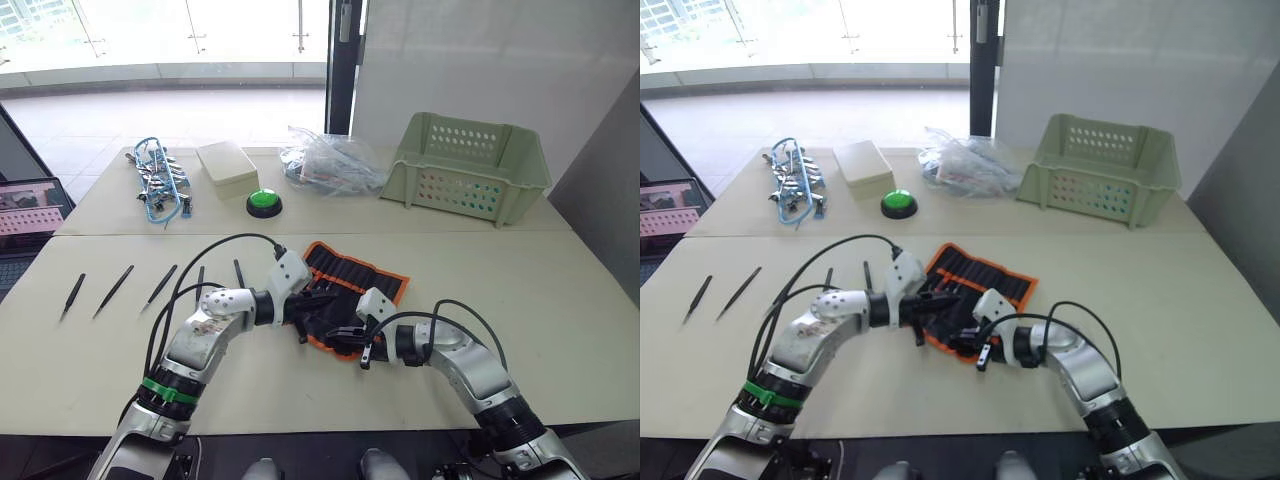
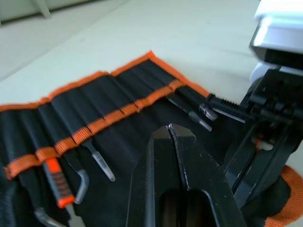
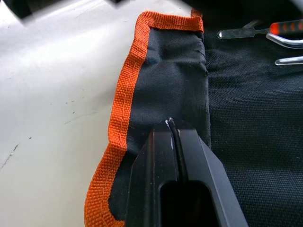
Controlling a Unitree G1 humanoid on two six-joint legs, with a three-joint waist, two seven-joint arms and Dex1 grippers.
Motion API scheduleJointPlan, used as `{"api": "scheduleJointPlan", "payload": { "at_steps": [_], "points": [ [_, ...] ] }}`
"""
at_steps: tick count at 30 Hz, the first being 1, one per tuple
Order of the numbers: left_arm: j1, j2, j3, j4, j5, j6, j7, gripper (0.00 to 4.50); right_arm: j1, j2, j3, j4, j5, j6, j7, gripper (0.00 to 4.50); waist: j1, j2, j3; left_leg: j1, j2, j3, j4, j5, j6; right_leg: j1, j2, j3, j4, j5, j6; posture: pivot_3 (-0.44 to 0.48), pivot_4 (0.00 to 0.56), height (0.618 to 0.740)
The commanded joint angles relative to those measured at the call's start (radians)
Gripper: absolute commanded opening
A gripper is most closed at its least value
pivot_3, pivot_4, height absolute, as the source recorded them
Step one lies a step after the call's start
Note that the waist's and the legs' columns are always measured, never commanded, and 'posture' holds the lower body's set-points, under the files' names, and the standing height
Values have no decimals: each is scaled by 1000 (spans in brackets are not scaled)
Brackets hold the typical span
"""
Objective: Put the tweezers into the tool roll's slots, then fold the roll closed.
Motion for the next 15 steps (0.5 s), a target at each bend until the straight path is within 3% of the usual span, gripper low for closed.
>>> {"api": "scheduleJointPlan", "payload": {
  "at_steps": [1,6,15],
  "points": [
    [43,0,-7,-19,40,-45,28,39,24,-16,7,-17,-21,7,-10,0,2,0,0,0,0,0,0,0,0,0,0,0,0,0,0,0,150,740],
    [112,22,10,2,85,-125,50,39,33,-28,10,-25,-27,7,-9,0,4,0,0,0,0,0,0,0,0,1,0,0,-2,0,0,0,150,740],
    [112,-78,209,170,12,-219,202,39,56,-86,23,-31,-45,-8,35,0,6,0,0,3,0,0,-1,0,0,6,-1,0,-5,0,0,0,150,740]
  ]
}}
